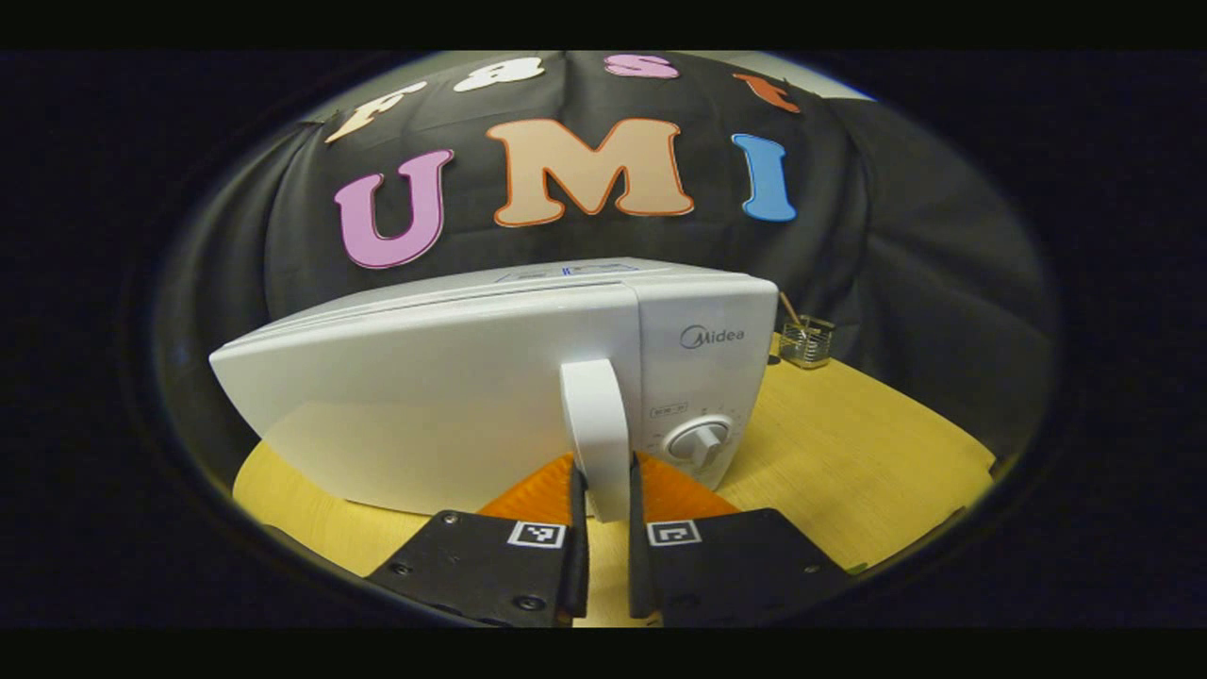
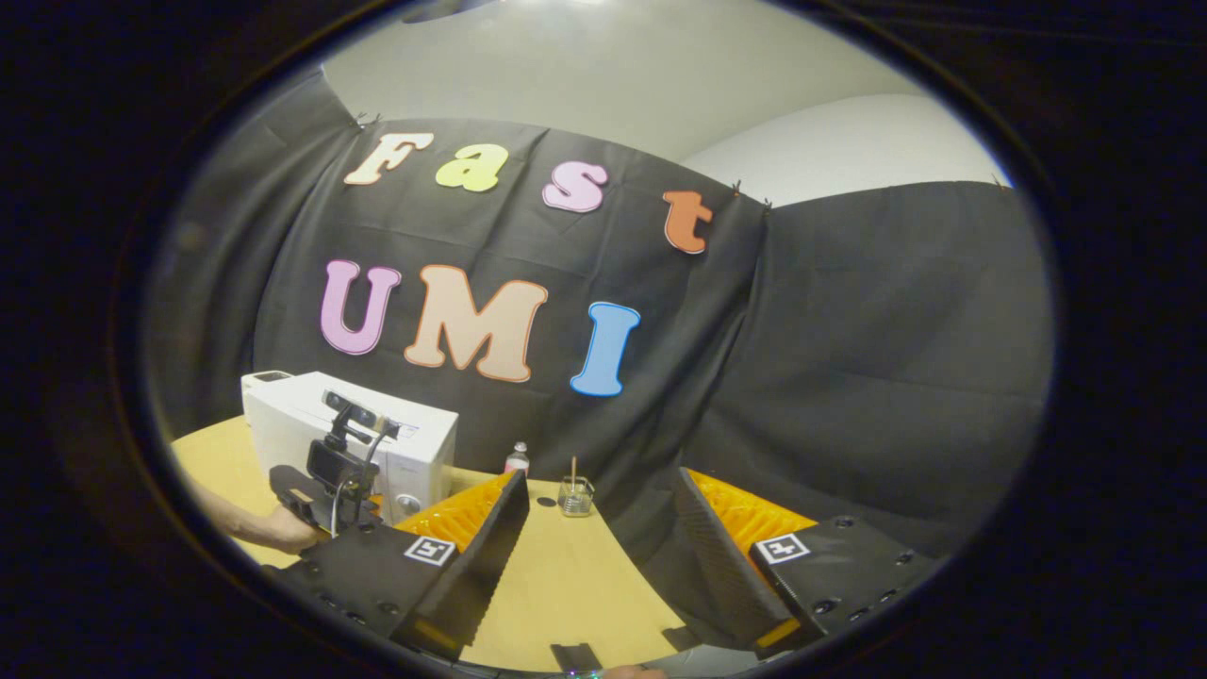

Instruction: Open the microwave oven with the left hand, put the food in, and close the microwave oven.

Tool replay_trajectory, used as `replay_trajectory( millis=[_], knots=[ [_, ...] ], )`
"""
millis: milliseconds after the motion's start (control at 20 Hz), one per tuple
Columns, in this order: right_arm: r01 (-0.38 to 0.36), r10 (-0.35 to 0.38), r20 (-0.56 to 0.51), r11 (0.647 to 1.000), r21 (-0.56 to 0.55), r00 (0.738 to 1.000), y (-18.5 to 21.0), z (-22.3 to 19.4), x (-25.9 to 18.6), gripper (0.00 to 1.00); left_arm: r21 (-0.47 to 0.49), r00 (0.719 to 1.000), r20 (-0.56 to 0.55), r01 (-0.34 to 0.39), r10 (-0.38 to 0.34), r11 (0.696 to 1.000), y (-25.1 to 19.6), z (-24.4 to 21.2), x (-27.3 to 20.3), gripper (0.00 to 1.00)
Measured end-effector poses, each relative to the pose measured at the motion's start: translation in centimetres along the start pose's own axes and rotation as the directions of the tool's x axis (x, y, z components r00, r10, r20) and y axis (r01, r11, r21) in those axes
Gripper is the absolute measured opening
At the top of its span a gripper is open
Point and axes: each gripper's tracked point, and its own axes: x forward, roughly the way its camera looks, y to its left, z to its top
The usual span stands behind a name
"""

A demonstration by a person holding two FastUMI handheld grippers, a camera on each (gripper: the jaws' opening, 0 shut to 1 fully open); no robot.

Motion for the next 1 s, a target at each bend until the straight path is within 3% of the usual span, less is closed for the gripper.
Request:
replay_trajectory(
  millis=[150, 600, 650, 750, 1000],
  knots=[
    [-0.003, 0.003, 0.010, 1.000, 0.004, 1.000, 0.1, 0.4, 0.2, 0.97, 0.005, 1.000, -0.009, 0.009, -0.009, 1.000, 0.1, 0.0, -0.3, 0.10],
    [0.001, -0.001, 0.022, 1.000, 0.001, 1.000, -0.1, 0.7, 1.0, 0.97, -0.026, 0.999, -0.034, 0.028, -0.028, 0.999, -0.1, -1.0, -1.6, 0.07],
    [0.004, -0.004, 0.024, 1.000, 0.004, 1.000, -0.2, 0.6, 1.1, 0.97, -0.012, 0.999, 0.005, 0.034, -0.033, 0.999, -0.2, -0.9, -2.4, 0.08],
    [-0.002, 0.002, 0.017, 1.000, 0.023, 1.000, 0.1, 0.3, 1.4, 0.99, 0.018, 0.998, 0.016, 0.059, -0.059, 0.998, -0.1, -1.5, -4.9, 0.07],
    [-0.045, 0.045, 0.017, 0.998, 0.042, 0.999, 2.1, 0.0, 2.5, 0.97, -0.010, 0.987, -0.026, 0.158, -0.158, 0.987, 0.4, -3.8, -9.4, 0.08]
  ],
)
